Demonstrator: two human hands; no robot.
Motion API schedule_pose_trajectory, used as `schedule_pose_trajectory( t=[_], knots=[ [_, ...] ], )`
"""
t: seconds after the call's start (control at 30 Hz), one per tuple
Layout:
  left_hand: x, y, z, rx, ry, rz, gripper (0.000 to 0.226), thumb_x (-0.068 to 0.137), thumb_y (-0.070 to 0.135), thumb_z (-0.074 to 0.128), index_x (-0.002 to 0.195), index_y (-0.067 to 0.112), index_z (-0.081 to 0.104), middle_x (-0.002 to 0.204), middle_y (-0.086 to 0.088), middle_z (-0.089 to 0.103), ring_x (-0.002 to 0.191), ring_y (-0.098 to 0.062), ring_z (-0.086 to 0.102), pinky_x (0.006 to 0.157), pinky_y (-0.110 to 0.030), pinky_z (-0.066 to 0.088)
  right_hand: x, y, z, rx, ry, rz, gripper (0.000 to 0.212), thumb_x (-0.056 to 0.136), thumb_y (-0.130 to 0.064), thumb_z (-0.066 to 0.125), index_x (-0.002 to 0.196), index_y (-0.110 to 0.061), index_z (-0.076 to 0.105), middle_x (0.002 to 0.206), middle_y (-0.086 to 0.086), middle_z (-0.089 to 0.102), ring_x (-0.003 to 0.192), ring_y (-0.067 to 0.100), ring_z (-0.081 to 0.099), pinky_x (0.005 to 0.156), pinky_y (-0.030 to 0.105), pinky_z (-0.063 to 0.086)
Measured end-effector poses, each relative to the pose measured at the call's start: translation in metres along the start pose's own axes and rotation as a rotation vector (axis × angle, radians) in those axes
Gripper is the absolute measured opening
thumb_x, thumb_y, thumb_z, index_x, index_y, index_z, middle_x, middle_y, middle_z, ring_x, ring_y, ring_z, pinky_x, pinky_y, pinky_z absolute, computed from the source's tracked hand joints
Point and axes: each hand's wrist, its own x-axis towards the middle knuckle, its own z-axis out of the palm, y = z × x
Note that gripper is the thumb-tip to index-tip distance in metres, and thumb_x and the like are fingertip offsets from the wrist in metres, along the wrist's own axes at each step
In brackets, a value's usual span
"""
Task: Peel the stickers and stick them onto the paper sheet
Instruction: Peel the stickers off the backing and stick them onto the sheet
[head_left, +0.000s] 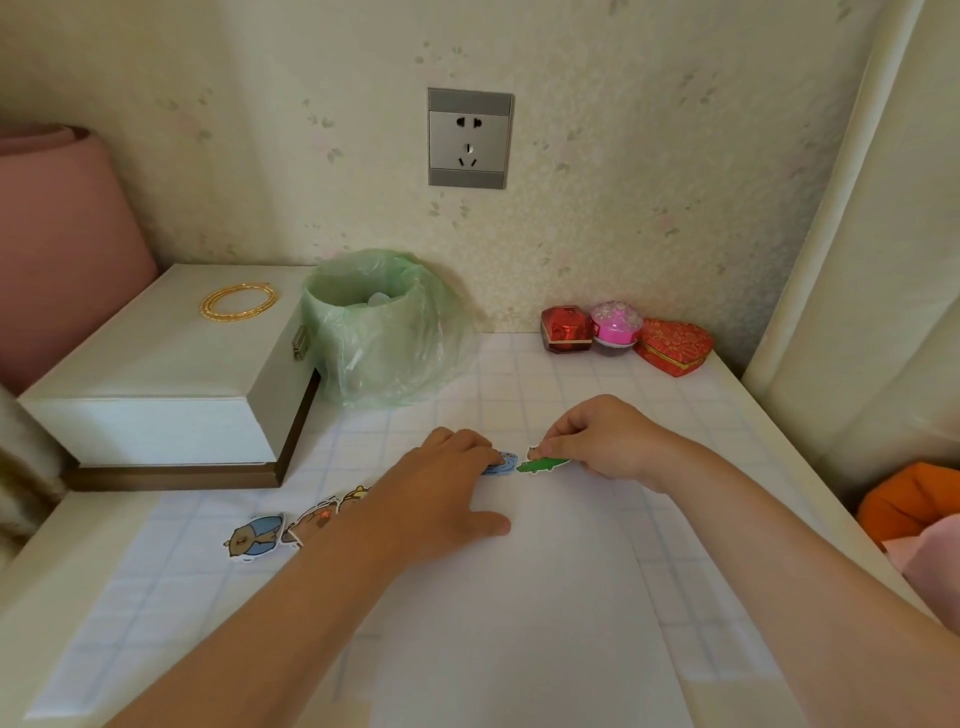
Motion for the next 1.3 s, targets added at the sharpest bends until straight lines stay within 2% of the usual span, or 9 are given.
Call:
schedule_pose_trajectory(
  t=[0.17,0.37,0.57,0.67,0.77,0.93,1.13,1.23,1.3],
  knots=[
    [0.000,0.001,0.000,-0.003,-0.004,-0.008,0.068,0.085,0.054,0.065,0.144,0.029,0.043,0.141,0.017,0.039,0.128,-0.009,0.032,0.105,-0.033,0.038,0.006,0.001,0.004,-0.081,0.043,-0.040,0.012,0.084,-0.025,0.080,0.072,-0.023,0.075,0.065,-0.009,0.065,0.045,-0.003,0.049,0.043,0.015,0.035],
    [-0.001,0.002,-0.001,-0.001,-0.010,-0.008,0.069,0.086,0.053,0.065,0.145,0.029,0.042,0.142,0.017,0.039,0.129,-0.009,0.031,0.105,-0.032,0.038,0.006,0.001,0.004,-0.119,0.027,-0.056,0.008,0.085,-0.025,0.079,0.079,-0.021,0.075,0.074,-0.006,0.065,0.060,0.007,0.052,0.043,0.019,0.040],
    [-0.002,0.005,-0.002,-0.002,-0.001,-0.003,0.066,0.087,0.051,0.064,0.145,0.031,0.040,0.141,0.017,0.038,0.128,-0.009,0.031,0.104,-0.030,0.038,0.008,0.004,0.007,-0.163,0.070,-0.078,0.006,0.087,-0.024,0.076,0.082,-0.021,0.077,0.075,-0.010,0.065,0.061,0.004,0.053,0.049,0.019,0.037],
    [-0.003,0.006,-0.003,0.001,-0.015,0.006,0.064,0.088,0.048,0.062,0.146,0.038,0.036,0.141,0.016,0.037,0.129,-0.010,0.029,0.106,-0.032,0.037,0.009,0.005,0.009,-0.175,0.084,-0.074,0.010,0.086,-0.026,0.077,0.076,-0.026,0.076,0.080,-0.010,0.069,0.071,0.008,0.060,0.056,0.024,0.044],
    [-0.004,0.008,-0.002,0.063,-0.028,0.015,0.062,0.091,0.049,0.056,0.148,0.045,0.031,0.144,0.013,0.032,0.132,-0.013,0.027,0.106,-0.033,0.036,0.010,0.004,0.010,-0.223,0.104,-0.068,0.016,0.084,-0.027,0.077,0.069,-0.031,0.073,0.081,-0.012,0.070,0.079,0.008,0.064,0.070,0.032,0.056],
    [-0.005,0.013,0.002,0.163,-0.037,0.011,0.060,0.095,0.049,0.045,0.151,0.049,0.022,0.150,0.007,0.024,0.135,-0.017,0.023,0.105,-0.031,0.031,0.011,0.004,0.014,-0.315,0.122,-0.074,0.016,0.084,-0.030,0.077,0.069,-0.032,0.070,0.082,-0.011,0.071,0.083,0.012,0.066,0.079,0.039,0.059],
    [-0.005,0.021,0.004,0.173,0.024,0.007,0.054,0.093,0.042,0.047,0.146,0.043,0.037,0.144,0.009,0.032,0.132,-0.014,0.029,0.099,-0.030,0.032,0.004,0.000,0.014,-0.467,0.229,-0.051,0.016,0.079,-0.047,0.079,0.079,-0.034,0.070,0.086,-0.015,0.068,0.083,0.009,0.064,0.069,0.029,0.053],
    [-0.002,0.029,0.004,0.159,0.032,0.035,0.046,0.095,0.030,0.042,0.141,0.032,0.048,0.139,0.012,0.040,0.126,-0.014,0.034,0.094,-0.031,0.035,-0.002,0.005,0.011,-0.501,0.319,-0.027,0.044,0.074,-0.062,0.076,0.105,-0.034,0.060,0.098,-0.013,0.064,0.092,0.012,0.062,0.066,0.028,0.043],
    [0.000,0.034,0.005,0.152,0.036,0.036,0.041,0.097,0.023,0.038,0.135,0.026,0.052,0.135,0.011,0.043,0.122,-0.014,0.037,0.090,-0.033,0.036,-0.007,0.013,0.008,-0.503,0.355,-0.048,0.048,0.079,-0.060,0.072,0.116,-0.033,0.058,0.099,-0.011,0.063,0.094,0.013,0.061,0.068,0.028,0.042]
  ],
)
